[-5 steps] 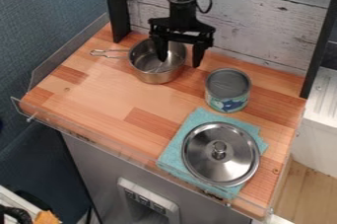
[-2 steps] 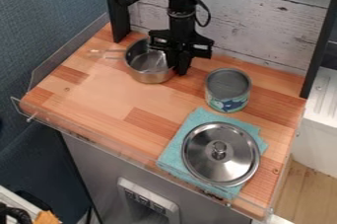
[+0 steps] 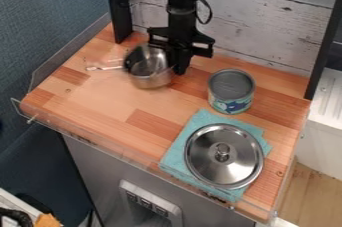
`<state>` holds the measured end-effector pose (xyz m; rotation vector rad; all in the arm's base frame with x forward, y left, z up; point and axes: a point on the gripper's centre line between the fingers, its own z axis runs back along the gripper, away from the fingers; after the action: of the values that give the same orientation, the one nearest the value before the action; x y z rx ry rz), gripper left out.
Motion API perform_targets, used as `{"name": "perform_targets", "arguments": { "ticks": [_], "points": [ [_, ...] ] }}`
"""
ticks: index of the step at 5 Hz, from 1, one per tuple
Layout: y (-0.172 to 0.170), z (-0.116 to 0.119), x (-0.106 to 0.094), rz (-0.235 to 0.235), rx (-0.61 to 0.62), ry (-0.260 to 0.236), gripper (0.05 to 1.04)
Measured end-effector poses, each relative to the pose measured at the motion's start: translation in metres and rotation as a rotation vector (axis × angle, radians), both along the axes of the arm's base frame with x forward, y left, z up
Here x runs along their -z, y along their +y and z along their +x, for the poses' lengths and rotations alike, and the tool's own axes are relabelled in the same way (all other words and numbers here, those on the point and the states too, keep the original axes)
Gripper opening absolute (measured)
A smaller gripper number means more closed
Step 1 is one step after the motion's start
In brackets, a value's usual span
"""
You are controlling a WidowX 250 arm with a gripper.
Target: Move the silver pot to the left side of the lid
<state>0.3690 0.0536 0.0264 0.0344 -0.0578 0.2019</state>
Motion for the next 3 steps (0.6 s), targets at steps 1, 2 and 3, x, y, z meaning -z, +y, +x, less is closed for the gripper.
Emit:
{"name": "perform_targets", "arguments": {
  "ticks": [1, 2, 3],
  "points": [
    [-0.004, -0.017, -0.027, -0.012, 0.013, -0.041, 0.084],
    [-0.012, -0.048, -0.042, -0.054, 0.061, -0.062, 0.084],
    [-0.016, -0.077, -0.026, -0.057, 0.114, -0.019, 0.084]
  ]
}}
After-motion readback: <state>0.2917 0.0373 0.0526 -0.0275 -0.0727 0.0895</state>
